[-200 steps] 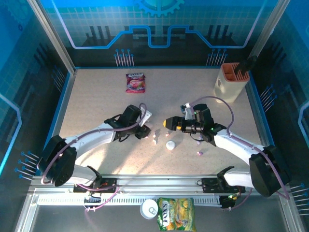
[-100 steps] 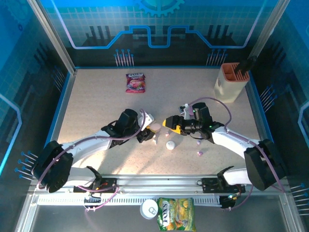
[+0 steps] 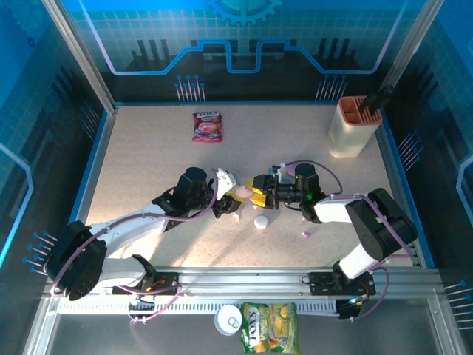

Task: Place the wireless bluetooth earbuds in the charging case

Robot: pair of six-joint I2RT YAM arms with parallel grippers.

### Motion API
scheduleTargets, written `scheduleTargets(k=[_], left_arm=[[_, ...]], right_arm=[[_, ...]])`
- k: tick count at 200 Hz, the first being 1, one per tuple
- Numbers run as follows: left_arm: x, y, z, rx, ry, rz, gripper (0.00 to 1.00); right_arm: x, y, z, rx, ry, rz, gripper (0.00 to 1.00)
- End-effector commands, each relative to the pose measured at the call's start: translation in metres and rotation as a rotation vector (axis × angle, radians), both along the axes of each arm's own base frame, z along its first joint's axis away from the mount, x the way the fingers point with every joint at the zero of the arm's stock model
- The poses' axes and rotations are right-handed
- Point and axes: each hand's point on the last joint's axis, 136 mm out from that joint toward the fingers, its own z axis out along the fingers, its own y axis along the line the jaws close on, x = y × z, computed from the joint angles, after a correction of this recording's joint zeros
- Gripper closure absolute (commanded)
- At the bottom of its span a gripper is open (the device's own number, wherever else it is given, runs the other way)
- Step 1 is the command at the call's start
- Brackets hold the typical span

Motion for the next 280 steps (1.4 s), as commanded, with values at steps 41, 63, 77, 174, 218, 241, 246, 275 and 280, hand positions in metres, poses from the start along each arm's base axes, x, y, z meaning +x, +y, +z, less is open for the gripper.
scheduleTargets(k=[41, 63, 77, 174, 218, 241, 246, 275, 280], left_arm=[[0.004, -0.007, 0.009, -0.025, -0.047, -0.010, 0.63], [0.006, -0.007, 0.007, -0.018, -0.046, -0.003, 0.63], [0.007, -0.007, 0.006, -0.013, -0.045, 0.002, 0.63], [0.011, -0.022, 0.045, -0.270, -0.202, -0.022, 0.10], [0.007, -0.037, 0.078, -0.427, -0.302, -0.116, 0.04], [0.002, -0.043, 0.089, -0.504, -0.366, -0.176, 0.09], [0.002, -0.044, 0.090, -0.516, -0.380, -0.188, 0.10], [0.001, -0.056, 0.090, -0.545, -0.387, -0.249, 0.13], [0.002, -0.057, 0.090, -0.549, -0.384, -0.252, 0.12]], right_arm=[[-0.011, 0.001, 0.015, 0.069, -0.026, 0.024, 0.62], [-0.012, 0.000, 0.017, 0.066, -0.033, 0.024, 0.71], [-0.012, -0.001, 0.017, 0.060, -0.032, 0.023, 0.78], [-0.008, -0.032, 0.057, 0.002, -0.134, -0.079, 0.85], [-0.016, -0.049, 0.096, 0.009, -0.202, -0.138, 0.86], [-0.019, -0.055, 0.107, 0.034, -0.202, -0.174, 0.88], [-0.020, -0.056, 0.108, 0.041, -0.197, -0.182, 0.88], [-0.020, -0.062, 0.110, 0.083, -0.162, -0.238, 0.89], [-0.020, -0.063, 0.109, 0.086, -0.157, -0.246, 0.89]])
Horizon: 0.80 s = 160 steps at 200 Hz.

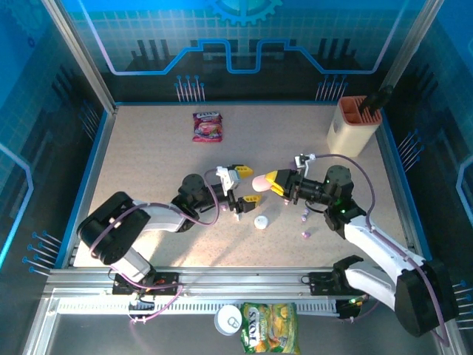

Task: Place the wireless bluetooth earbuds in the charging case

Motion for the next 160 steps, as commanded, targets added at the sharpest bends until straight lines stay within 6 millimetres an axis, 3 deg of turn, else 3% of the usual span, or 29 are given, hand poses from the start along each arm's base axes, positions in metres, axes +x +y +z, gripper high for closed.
scheduleTargets(k=[1, 43, 66, 106, 132, 160], left_arm=[[-0.012, -0.010, 0.039, -0.109, -0.115, -0.096, 0.12], [-0.009, -0.021, 0.050, -0.146, -0.072, -0.122, 0.14], [-0.010, -0.029, 0.046, -0.144, -0.053, -0.147, 0.21], [-0.009, -0.036, 0.042, -0.139, -0.051, -0.145, 0.23], [-0.002, -0.038, 0.039, -0.142, -0.035, -0.121, 0.34], [0.000, -0.040, 0.037, -0.138, -0.033, -0.126, 0.38]], right_arm=[[0.004, -0.009, -0.002, 0.035, 0.054, -0.066, 0.89], [0.006, -0.014, -0.009, 0.053, 0.093, -0.112, 0.89], [0.007, -0.014, -0.012, 0.064, 0.115, -0.114, 0.89], [0.010, -0.015, -0.009, 0.091, 0.110, -0.129, 0.89], [0.015, -0.018, -0.011, 0.089, 0.109, -0.151, 0.89], [0.018, -0.021, -0.008, 0.098, 0.097, -0.169, 0.90]])
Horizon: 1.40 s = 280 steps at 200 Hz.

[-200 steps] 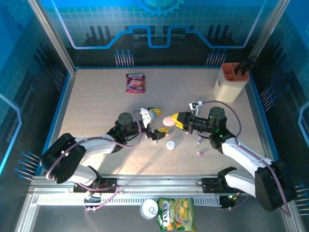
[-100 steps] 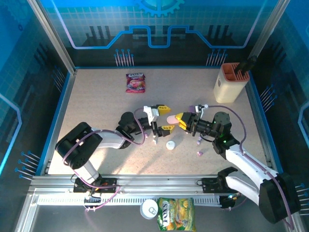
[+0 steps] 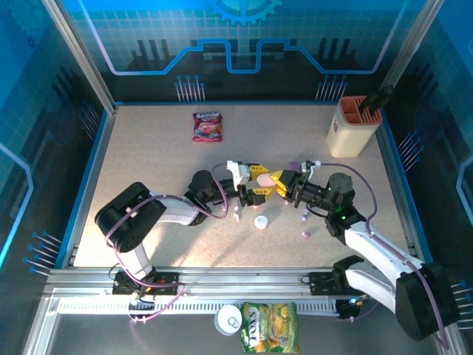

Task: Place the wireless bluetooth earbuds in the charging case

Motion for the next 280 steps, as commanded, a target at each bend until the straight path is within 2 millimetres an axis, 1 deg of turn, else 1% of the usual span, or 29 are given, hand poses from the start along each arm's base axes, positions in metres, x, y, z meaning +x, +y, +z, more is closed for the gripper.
scheduleTargets(k=[1, 37, 60, 72, 91, 118, 134, 155, 164, 176, 184, 200, 224, 238, 240, 242, 246, 260, 280], left_arm=[[0.001, -0.005, 0.010, -0.028, -0.029, -0.008, 0.38], [0.001, -0.005, 0.009, -0.027, -0.036, -0.010, 0.38], [0.002, -0.005, 0.009, -0.029, -0.029, -0.007, 0.43], [0.003, -0.005, 0.011, -0.032, -0.026, -0.005, 0.48], [0.003, -0.006, 0.013, -0.036, -0.024, -0.011, 0.52], [0.002, -0.006, 0.015, -0.041, -0.023, -0.016, 0.53], [0.002, -0.007, 0.015, -0.041, -0.021, -0.021, 0.60], [0.001, -0.007, 0.015, -0.040, -0.018, -0.029, 0.61], [0.000, -0.007, 0.014, -0.039, -0.017, -0.030, 0.63], [0.000, -0.007, 0.013, -0.036, -0.020, -0.028, 0.65], [0.000, -0.006, 0.012, -0.034, -0.021, -0.025, 0.65], [-0.001, -0.005, 0.012, -0.033, -0.023, -0.025, 0.66], [-0.003, -0.002, 0.010, -0.029, -0.006, -0.039, 0.67], [-0.005, 0.003, 0.008, -0.023, 0.002, -0.051, 0.67], [-0.006, 0.003, 0.008, -0.023, 0.002, -0.052, 0.67], [-0.006, 0.004, 0.007, -0.021, 0.004, -0.054, 0.67], [-0.007, 0.005, 0.007, -0.018, 0.009, -0.057, 0.68], [-0.010, 0.010, 0.005, -0.006, 0.020, -0.066, 0.68], [-0.015, 0.016, 0.001, 0.019, 0.036, -0.070, 0.67]], right_arm=[[0.008, -0.007, 0.007, 0.019, -0.035, -0.043, 0.90], [0.009, -0.009, 0.007, 0.014, -0.035, -0.058, 0.90], [0.009, -0.010, 0.006, 0.012, -0.031, -0.060, 0.90], [0.009, -0.009, 0.005, 0.008, -0.029, -0.059, 0.90], [0.009, -0.010, 0.003, 0.005, -0.024, -0.060, 0.90], [0.009, -0.010, 0.001, 0.000, -0.019, -0.059, 0.90], [0.009, -0.010, -0.001, -0.003, -0.016, -0.061, 0.90], [0.009, -0.011, -0.002, -0.008, -0.014, -0.064, 0.88], [0.009, -0.011, -0.002, -0.009, -0.016, -0.067, 0.87], [0.009, -0.012, 0.000, -0.012, -0.024, -0.072, 0.80], [0.008, -0.013, 0.001, -0.016, -0.031, -0.074, 0.73], [0.008, -0.017, 0.003, -0.041, -0.058, -0.084, 0.54], [0.007, -0.027, 0.004, -0.150, -0.139, -0.102, 0.35], [0.004, -0.035, 0.004, -0.259, -0.222, -0.101, 0.29], [0.004, -0.036, 0.007, -0.270, -0.244, -0.101, 0.28], [0.003, -0.037, 0.003, -0.293, -0.244, -0.095, 0.28], [0.001, -0.038, 0.003, -0.327, -0.273, -0.084, 0.26], [-0.004, -0.042, 0.007, -0.457, -0.394, -0.037, 0.21], [-0.016, -0.047, 0.010, -0.719, -0.600, 0.076, 0.13]])
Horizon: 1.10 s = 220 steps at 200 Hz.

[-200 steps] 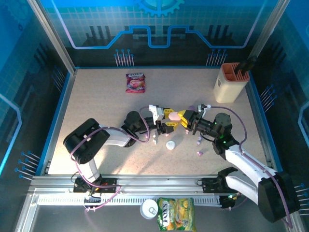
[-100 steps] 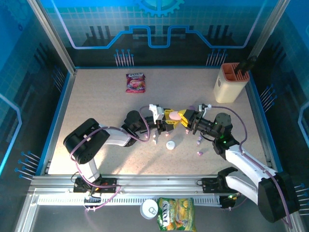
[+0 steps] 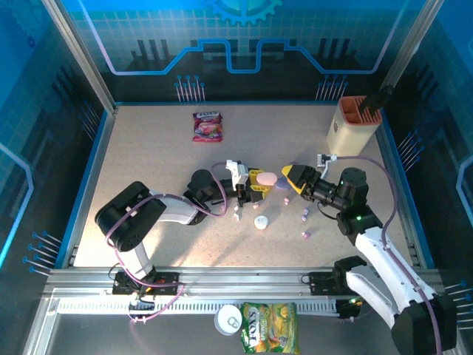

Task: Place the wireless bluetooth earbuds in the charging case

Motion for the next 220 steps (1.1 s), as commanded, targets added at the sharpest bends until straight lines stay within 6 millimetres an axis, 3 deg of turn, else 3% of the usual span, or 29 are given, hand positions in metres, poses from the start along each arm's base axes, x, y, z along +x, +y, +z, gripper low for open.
scheduleTargets(k=[1, 30, 52, 75, 111, 155, 220], left_arm=[[-0.014, 0.009, 0.009, 0.002, -0.009, -0.045, 0.67], [-0.025, 0.014, 0.007, 0.018, 0.002, -0.077, 0.68], [-0.032, 0.015, 0.005, 0.029, 0.026, -0.107, 0.69], [-0.037, 0.016, 0.007, 0.024, 0.021, -0.115, 0.69], [-0.041, 0.017, 0.010, 0.023, 0.015, -0.132, 0.69], [-0.046, 0.019, 0.010, 0.028, 0.005, -0.146, 0.68], [-0.048, 0.019, 0.004, 0.045, 0.002, -0.149, 0.69]], right_arm=[[-0.019, -0.008, -0.007, -0.393, -0.220, 0.133, 0.13], [-0.033, -0.009, 0.011, -0.663, -0.510, 0.258, 0.08], [-0.045, 0.007, 0.020, -0.745, -0.698, 0.367, 0.06], [-0.050, 0.025, 0.016, -0.824, -0.822, 0.460, 0.06], [-0.040, 0.042, 0.004, -0.882, -0.834, 0.512, 0.05], [-0.016, 0.039, 0.006, -0.917, -0.805, 0.415, 0.05], [-0.004, 0.034, 0.021, -0.841, -0.782, 0.341, 0.06]])
